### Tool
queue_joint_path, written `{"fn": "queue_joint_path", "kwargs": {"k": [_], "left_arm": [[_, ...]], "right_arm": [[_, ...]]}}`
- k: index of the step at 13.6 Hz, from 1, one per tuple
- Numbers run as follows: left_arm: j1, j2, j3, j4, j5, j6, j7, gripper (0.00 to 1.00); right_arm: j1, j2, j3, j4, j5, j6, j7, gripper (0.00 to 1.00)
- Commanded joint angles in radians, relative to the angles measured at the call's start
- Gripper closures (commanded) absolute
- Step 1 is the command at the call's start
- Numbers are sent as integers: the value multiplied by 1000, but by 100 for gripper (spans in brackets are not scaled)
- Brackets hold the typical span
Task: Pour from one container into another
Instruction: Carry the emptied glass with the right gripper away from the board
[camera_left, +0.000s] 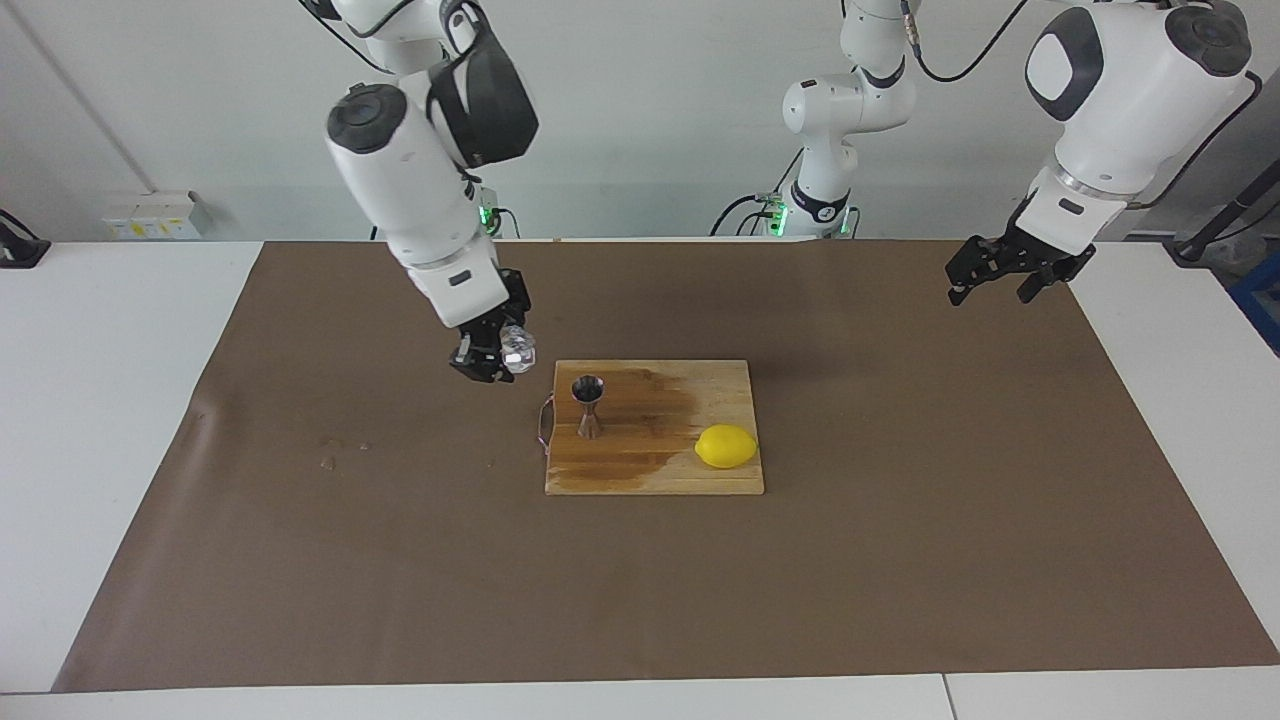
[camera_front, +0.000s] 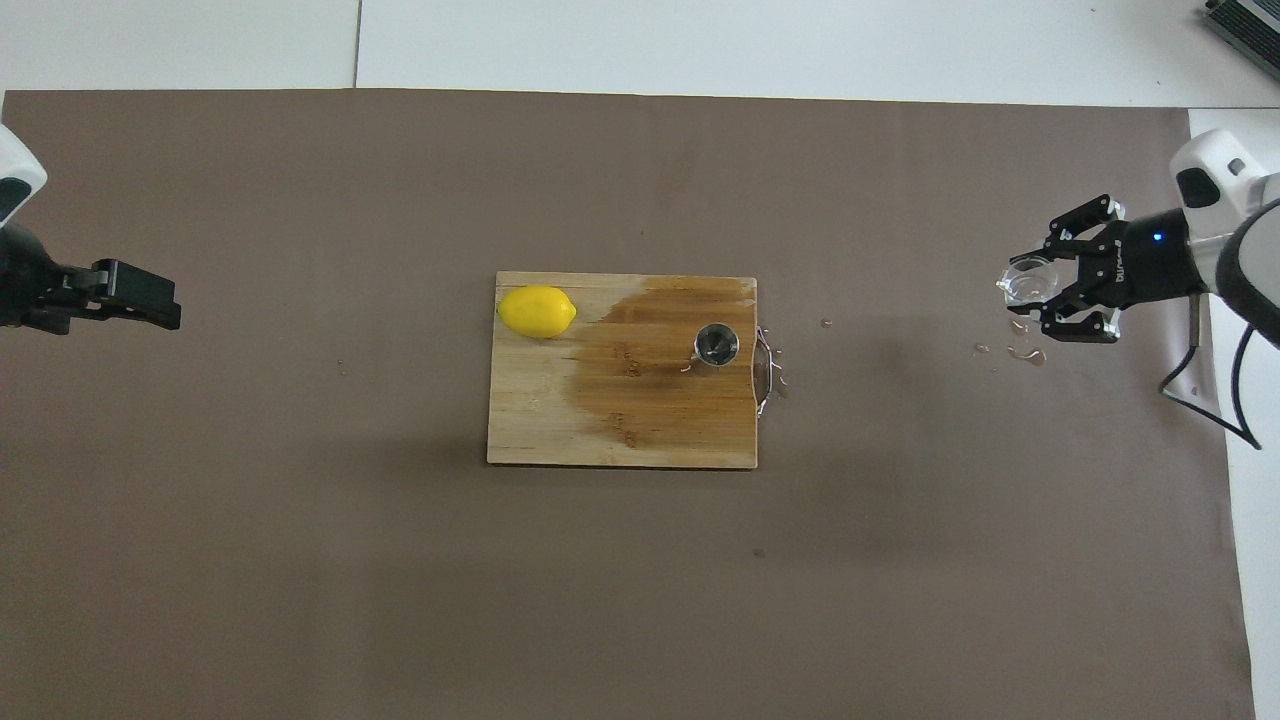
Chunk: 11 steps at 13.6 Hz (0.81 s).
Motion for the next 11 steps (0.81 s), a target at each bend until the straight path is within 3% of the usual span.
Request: {"fn": "queue_joint_path", "kwargs": {"k": [1,7,11], "left_arm": [[6,-25,-4,-22,10,-8,0,0],[6,-25,-4,-22,10,-8,1,0],[6,-25,-4,-22,10,-8,1,0]], "right_arm": [[-103,34,17,-41,78,17,-189,100],[-223,181,19,-61,331,-51,-453,100],[-227,207,17,-73,365,-100,-542,97]]}}
